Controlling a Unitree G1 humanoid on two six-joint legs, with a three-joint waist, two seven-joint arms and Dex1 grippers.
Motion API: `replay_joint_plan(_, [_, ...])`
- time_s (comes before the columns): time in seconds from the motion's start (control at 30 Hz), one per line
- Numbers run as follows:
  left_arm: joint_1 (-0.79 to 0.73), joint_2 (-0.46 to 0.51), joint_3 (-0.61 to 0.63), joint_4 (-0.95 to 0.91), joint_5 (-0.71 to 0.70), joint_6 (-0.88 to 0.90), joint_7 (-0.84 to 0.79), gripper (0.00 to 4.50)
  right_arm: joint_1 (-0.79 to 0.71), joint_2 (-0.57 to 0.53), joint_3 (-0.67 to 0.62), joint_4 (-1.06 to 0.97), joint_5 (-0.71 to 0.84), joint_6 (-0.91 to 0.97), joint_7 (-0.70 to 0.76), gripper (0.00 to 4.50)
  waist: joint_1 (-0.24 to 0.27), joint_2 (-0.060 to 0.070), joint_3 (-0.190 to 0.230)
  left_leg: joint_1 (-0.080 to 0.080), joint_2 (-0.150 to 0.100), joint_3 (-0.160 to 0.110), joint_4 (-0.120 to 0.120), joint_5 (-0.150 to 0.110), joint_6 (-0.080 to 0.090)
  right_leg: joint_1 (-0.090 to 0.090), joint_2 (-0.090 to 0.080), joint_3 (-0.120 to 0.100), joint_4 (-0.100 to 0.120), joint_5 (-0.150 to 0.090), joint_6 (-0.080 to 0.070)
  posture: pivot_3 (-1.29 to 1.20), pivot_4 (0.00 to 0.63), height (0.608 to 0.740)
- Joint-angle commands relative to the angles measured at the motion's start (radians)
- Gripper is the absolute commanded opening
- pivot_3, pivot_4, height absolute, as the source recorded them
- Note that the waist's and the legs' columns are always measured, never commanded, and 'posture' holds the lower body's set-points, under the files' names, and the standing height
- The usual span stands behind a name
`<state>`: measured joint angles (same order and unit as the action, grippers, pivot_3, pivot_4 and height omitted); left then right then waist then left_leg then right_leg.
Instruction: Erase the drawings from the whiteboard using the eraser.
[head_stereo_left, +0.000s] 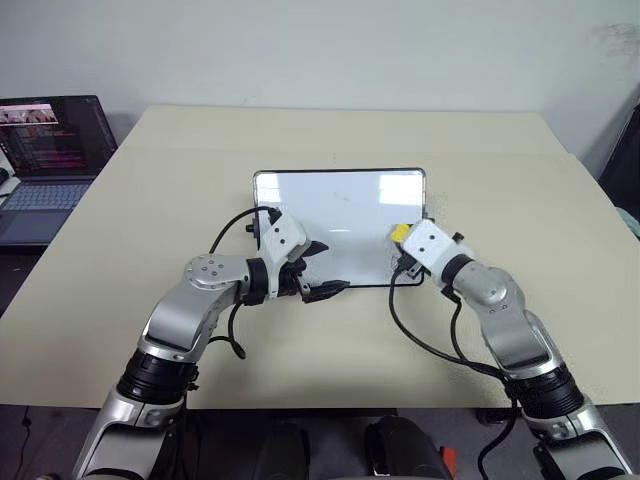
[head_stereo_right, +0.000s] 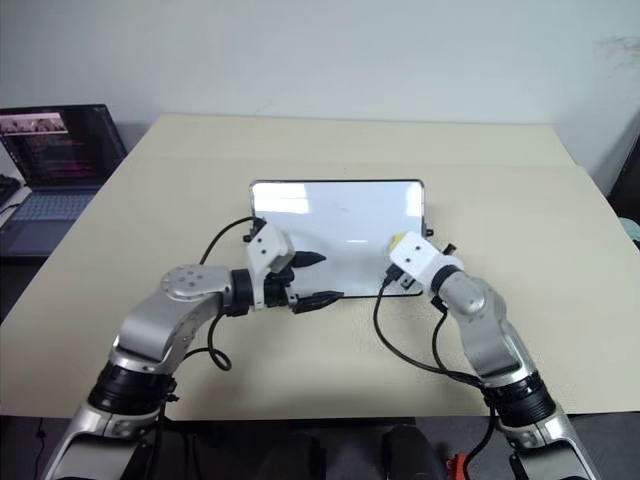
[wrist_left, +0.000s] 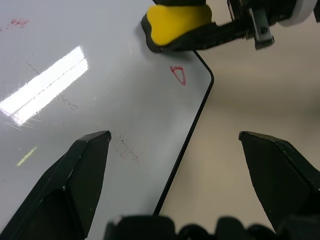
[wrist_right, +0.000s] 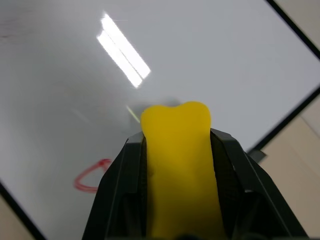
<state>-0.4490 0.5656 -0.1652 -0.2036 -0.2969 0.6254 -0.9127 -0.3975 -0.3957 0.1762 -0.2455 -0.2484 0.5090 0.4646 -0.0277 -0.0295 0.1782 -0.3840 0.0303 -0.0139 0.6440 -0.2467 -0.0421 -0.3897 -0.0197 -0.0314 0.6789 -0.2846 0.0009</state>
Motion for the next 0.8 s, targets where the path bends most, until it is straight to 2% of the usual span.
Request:
replay_joint_plan(0.03, [0.017,0.033,-0.022,-0.052,-0.015,-0.016,-0.05,4.5,0.034,-0.044,-0.055,-0.1,0.043,-0.001,0.041,1.38,0.001,0.0,0.0,0.0,0.0,0.0,0.0,0.0,0.0,0.0,0.0,0.0,0.0,0.0,0.0,0.0,0.15,0.74])
replay_joint_plan(0.23, [0.019,0.045,-0.035,-0.037,-0.01,-0.013,-0.074,4.5,0.101,-0.116,-0.012,-0.167,0.033,-0.031,0.09,1.38,0.003,0.001,0.001,-0.002,0.0,-0.001,-0.001,-0.001,0.0,-0.001,0.0,-0.001,-0.001,-0.002,0.001,0.0,0.15,0.74])
replay_joint_plan(0.6, [0.006,0.055,-0.042,0.027,0.009,-0.036,-0.102,4.5,0.102,-0.06,0.1,-0.135,-0.033,-0.018,0.035,1.38,0.001,0.0,0.001,-0.002,0.0,-0.002,-0.001,-0.001,0.0,-0.001,0.0,-0.002,-0.001,-0.003,0.0,0.0,0.15,0.74])
replay_joint_plan(0.8, [0.004,0.056,-0.043,0.04,0.011,-0.044,-0.108,4.5,0.129,-0.099,0.125,-0.1,-0.069,0.022,0.063,1.38,0.002,0.0,0.001,-0.002,0.0,-0.002,-0.001,-0.001,0.0,-0.001,0.0,-0.002,-0.001,-0.003,0.0,0.0,0.15,0.74])
